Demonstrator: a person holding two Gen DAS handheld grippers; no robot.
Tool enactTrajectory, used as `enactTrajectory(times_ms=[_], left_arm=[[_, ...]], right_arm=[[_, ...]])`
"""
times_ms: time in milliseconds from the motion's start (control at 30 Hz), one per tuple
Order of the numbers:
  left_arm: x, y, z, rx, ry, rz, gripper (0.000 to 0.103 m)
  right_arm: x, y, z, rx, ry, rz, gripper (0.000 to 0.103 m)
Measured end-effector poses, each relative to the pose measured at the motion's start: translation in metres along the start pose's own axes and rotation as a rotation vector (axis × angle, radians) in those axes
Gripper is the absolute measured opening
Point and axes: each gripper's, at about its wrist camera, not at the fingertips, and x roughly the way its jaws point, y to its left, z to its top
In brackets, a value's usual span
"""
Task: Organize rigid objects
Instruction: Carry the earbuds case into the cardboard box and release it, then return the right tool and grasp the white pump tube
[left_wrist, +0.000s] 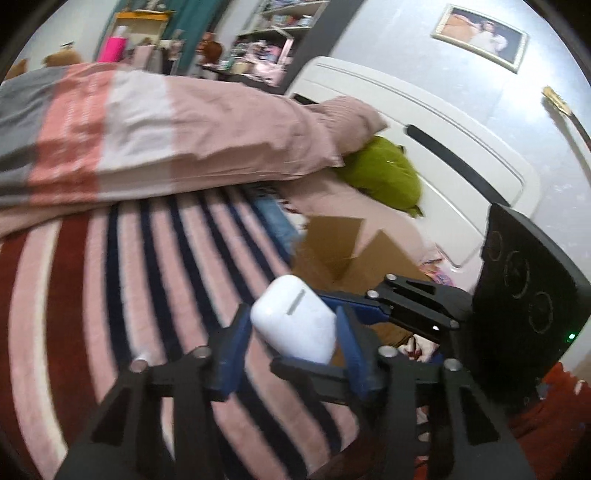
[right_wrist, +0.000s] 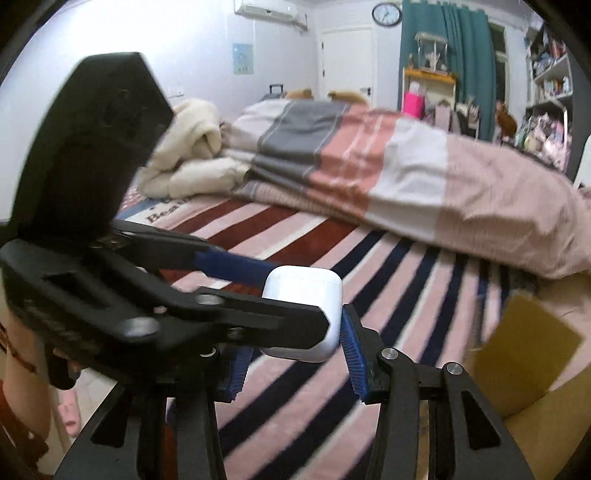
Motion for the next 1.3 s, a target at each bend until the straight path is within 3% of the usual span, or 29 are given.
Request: enactTrajectory(times_ms=[200,500,633,700,733,933,1067,1200,1300], left_arm=[[0.056,-0.044,0.027,0.076,0.084,-0.026,0.040],[0.137,-0.083,0.048,0.115,0.272,-0.036,0.040],[0.143,-0.087,0.048,0.126,0.288,0.007,0.048],[0.137,-0.087,0.047,0.130,0.267,0.006,0.069],[0.132,-0.087,0.047,0.140,0.253,0.021,0.071],[0.099,-0.077,0.049,0.146,0.178,0.071,0.075],[0.054,-0.057,0.046,0.121,0.097,0.105,0.077],[0.005,-0.024,0.036,0.084,0.018,0.196,0.079],[-0.029,0.008,0.021,0.047,-0.033,0.278,0.084]], right_arm=[[-0.024,-0.053,-0.012,0.053,0.018,-0.072,0.040],[-0.031,-0.125,-0.036,0.159,0.199,-0.171,0.040],[-0.025,-0.135,-0.044,0.172,0.277,-0.189,0.043],[-0.026,-0.139,-0.046,0.193,0.275,-0.191,0.054],[-0.027,-0.138,-0.046,0.191,0.269,-0.194,0.059],[-0.032,-0.122,-0.037,0.157,0.252,-0.202,0.060],[-0.034,-0.100,-0.024,0.120,0.221,-0.202,0.060],[-0.032,-0.071,-0.004,0.085,0.159,-0.151,0.060],[-0.021,-0.040,0.011,0.043,0.116,-0.083,0.069]])
